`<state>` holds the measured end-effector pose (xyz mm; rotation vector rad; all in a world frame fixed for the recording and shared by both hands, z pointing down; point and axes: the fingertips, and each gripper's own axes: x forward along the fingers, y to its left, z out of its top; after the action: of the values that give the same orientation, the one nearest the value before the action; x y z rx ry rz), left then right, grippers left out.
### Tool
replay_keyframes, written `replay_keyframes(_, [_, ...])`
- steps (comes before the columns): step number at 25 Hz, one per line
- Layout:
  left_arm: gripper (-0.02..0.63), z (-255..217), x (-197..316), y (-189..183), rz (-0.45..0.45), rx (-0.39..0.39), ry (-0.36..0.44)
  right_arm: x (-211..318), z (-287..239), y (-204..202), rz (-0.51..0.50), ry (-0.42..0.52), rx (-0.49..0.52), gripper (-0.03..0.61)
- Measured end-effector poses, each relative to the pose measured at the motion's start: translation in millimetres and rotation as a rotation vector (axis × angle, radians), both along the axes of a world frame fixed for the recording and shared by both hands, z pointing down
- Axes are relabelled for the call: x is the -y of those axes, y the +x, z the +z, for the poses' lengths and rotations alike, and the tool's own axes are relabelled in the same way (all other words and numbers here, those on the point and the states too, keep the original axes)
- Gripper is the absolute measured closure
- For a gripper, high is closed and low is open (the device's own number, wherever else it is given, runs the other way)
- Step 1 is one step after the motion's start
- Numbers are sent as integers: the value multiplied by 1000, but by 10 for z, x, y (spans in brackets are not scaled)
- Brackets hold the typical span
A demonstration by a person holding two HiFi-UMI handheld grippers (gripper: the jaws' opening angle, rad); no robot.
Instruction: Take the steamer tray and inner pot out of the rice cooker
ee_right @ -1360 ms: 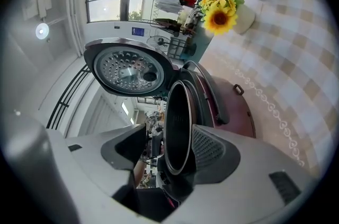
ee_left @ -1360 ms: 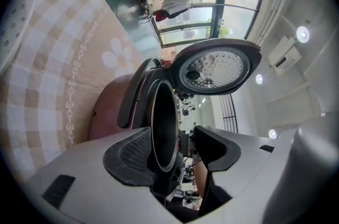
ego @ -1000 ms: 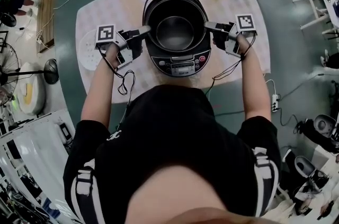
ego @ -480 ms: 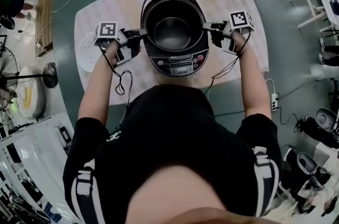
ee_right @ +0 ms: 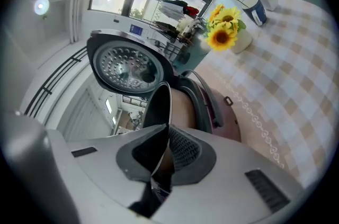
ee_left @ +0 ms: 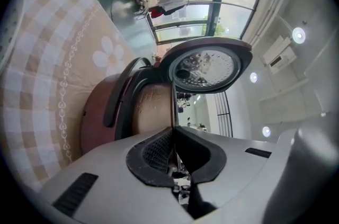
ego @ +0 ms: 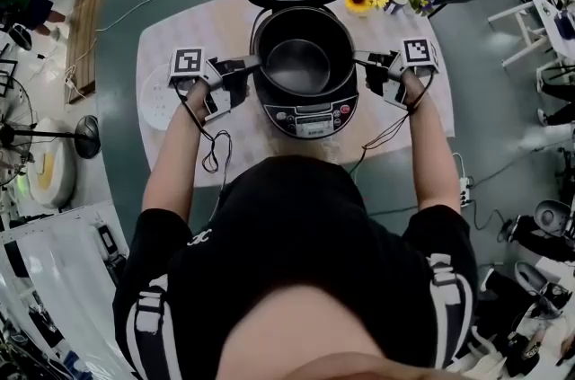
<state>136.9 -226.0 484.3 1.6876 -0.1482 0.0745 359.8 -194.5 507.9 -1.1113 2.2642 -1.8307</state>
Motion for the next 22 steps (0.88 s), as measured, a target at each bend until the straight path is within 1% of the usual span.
replay_keyframes(6, [598,-508,-80,-75,-24,-120,41,-60,-664,-94,13,137,61,565])
replay_keyframes(10, [597,-862,-113,-179,-32,-176,89,-86,-1070,-208,12,200,114,562])
replay_keyframes(13, [597,-1017,-128,-276,-38,-193,121,-89,-1256,-322,-6,244,132,561])
replay_keyframes(17, [597,-1202,-206,-469,-52,-202,144,-91,-1456,-532,-31,277,162,560])
replay_keyframes(22, [597,-1467,-259,-854,-100,-235,179,-60,-1697,-917,-89,321,179,555])
